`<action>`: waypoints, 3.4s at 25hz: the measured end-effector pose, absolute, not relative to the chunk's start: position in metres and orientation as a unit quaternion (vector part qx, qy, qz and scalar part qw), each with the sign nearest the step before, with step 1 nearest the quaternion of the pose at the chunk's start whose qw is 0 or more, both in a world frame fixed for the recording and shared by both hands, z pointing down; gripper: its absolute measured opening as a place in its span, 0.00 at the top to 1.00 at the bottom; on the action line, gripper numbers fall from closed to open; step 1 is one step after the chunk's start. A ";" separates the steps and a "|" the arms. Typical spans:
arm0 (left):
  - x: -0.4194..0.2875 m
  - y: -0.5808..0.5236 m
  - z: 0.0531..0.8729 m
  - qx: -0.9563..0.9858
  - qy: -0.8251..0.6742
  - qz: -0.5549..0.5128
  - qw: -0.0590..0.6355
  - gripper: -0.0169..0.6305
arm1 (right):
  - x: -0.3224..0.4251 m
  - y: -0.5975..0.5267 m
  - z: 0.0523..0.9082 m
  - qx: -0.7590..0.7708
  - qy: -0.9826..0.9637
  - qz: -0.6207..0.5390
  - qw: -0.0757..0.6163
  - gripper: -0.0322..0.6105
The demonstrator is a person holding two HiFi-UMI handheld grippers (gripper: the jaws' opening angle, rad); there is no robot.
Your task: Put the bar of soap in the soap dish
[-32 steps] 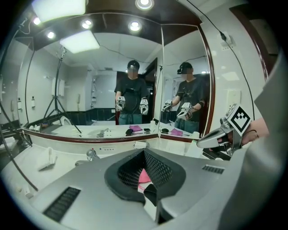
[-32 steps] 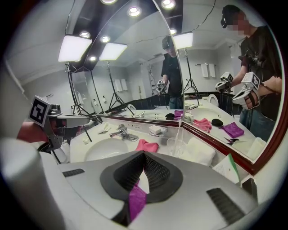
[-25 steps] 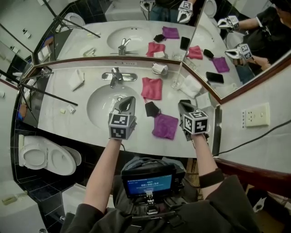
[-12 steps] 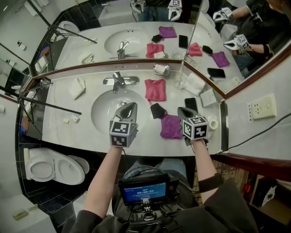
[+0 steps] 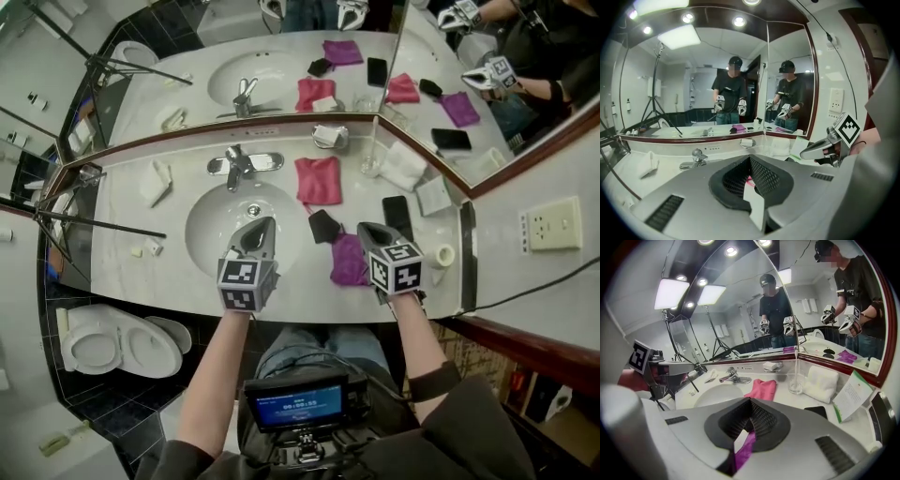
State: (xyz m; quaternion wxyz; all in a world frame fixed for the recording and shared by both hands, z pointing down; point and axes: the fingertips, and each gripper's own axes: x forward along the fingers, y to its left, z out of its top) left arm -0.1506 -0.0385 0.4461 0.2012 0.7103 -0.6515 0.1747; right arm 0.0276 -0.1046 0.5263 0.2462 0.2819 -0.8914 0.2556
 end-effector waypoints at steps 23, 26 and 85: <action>-0.116 -0.123 0.499 0.815 -0.471 0.321 0.102 0.70 | 0.025 -0.050 0.569 0.368 -0.849 0.314 0.214 0.92; -0.119 -0.151 0.516 0.816 -0.429 0.384 0.041 0.59 | 0.024 -0.044 0.574 0.380 -0.843 0.320 0.205 0.92; -0.078 -0.300 0.508 0.850 -0.419 0.320 0.016 0.81 | 0.043 -0.024 0.599 0.400 -0.826 0.333 0.214 0.92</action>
